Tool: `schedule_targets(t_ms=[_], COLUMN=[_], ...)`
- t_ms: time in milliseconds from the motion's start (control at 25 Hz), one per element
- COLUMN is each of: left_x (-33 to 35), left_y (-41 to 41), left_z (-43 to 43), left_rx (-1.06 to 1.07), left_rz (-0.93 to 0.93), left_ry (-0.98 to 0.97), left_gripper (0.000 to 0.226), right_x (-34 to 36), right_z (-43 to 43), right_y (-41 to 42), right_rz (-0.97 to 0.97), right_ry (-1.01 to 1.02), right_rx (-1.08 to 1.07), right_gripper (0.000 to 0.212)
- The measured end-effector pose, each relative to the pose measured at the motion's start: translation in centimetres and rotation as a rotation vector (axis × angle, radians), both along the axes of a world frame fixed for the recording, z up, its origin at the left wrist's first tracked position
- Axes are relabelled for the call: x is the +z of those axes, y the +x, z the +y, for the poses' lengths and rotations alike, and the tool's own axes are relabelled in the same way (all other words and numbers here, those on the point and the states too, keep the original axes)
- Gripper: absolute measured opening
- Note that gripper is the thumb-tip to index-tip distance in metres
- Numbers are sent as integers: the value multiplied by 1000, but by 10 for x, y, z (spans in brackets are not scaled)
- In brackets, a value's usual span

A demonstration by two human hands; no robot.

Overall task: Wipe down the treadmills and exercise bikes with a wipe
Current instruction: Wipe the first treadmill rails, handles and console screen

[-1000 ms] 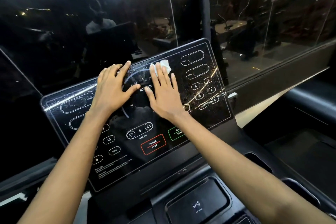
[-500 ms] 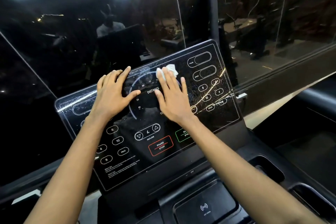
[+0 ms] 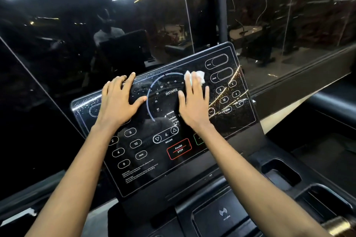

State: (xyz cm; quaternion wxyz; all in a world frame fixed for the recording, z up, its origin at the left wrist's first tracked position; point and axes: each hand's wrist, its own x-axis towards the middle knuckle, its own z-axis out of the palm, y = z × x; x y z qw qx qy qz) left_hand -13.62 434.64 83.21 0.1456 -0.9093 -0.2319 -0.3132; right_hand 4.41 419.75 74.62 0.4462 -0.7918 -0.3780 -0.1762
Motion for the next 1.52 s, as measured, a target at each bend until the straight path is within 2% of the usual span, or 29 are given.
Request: schedule_targets(t_ms=[160, 320, 440, 520, 640, 800, 1000, 1160, 1320, 1480, 1520], left_x=[-6, -7, -9, -12, -14, -15, -18, -18, -12, -2, -1], left_y=[16, 27, 28, 28, 30, 33, 32, 35, 28, 15, 11], left_z=[-13, -18, -17, -19, -21, -24, -26, -26, -20, -11, -9], left_rx=[-47, -65, -63, -65, -56, -49, -63, -56, -90, -107, -104], left_rz=[-11, 13, 22, 14, 12, 2, -12, -20, -4, 31, 30], left_ry=[2, 11, 27, 39, 43, 50, 47, 31, 49, 83, 79], left_gripper=[80, 83, 84, 84, 86, 87, 85, 86, 86, 82, 82], right_x=[-47, -71, -72, -83, -116, -154, -155, -166, -150, -115, -107], right_z=[-25, -36, -32, -39, -59, -73, -92, -97, -88, -63, -57], right_y=[-30, -37, -59, -59, -64, -94, -57, -83, -65, -59, -51], right_rz=[-12, 257, 159, 162, 383, 464, 700, 590, 662, 356, 331], right_ry=[-38, 2, -50, -62, -86, -302, -286, -388, -264, -73, -31], right_rx=[65, -73, 42, 9, -130, -102, -210, -97, -132, -29, -49], right_gripper=[62, 65, 67, 67, 72, 84, 85, 86, 87, 80, 77])
